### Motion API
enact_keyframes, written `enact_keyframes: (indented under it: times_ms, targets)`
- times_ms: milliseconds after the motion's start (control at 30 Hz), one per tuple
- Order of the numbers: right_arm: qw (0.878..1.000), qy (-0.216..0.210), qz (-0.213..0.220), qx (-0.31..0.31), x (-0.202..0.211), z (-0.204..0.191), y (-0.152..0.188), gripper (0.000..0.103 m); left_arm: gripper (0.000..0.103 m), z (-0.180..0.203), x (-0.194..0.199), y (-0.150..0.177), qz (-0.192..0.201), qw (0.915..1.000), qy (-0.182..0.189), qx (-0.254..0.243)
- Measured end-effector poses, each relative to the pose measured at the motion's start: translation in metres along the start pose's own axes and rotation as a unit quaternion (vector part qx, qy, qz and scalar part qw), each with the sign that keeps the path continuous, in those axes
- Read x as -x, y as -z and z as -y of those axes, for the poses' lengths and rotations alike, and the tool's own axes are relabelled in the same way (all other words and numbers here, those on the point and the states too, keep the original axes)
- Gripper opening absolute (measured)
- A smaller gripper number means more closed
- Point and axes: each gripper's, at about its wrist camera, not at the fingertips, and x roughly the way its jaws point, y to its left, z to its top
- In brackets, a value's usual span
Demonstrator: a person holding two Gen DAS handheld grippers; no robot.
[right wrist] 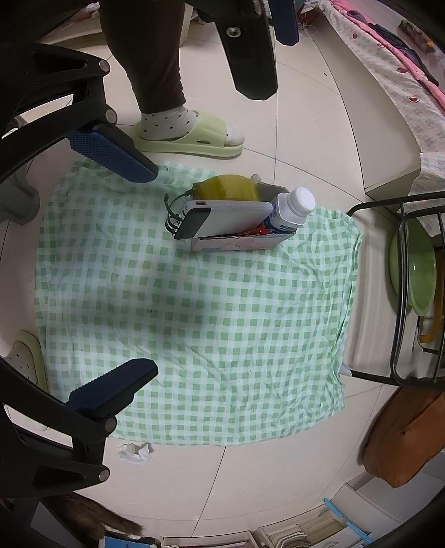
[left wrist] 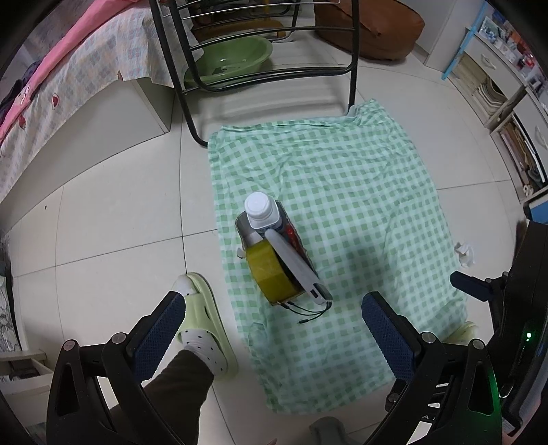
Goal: Organize rigid objects
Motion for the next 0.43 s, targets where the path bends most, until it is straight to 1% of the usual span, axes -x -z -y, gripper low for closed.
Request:
enact_keyframes:
  times_ms: [433]
  targets:
    - [1.000,0.001,-0.003,0.000,-0.0010,-0.0013,0.0004,0.103,0.103,0.0018,-0.0027,0.0035,-0.004,1.0000,0.000,0.001]
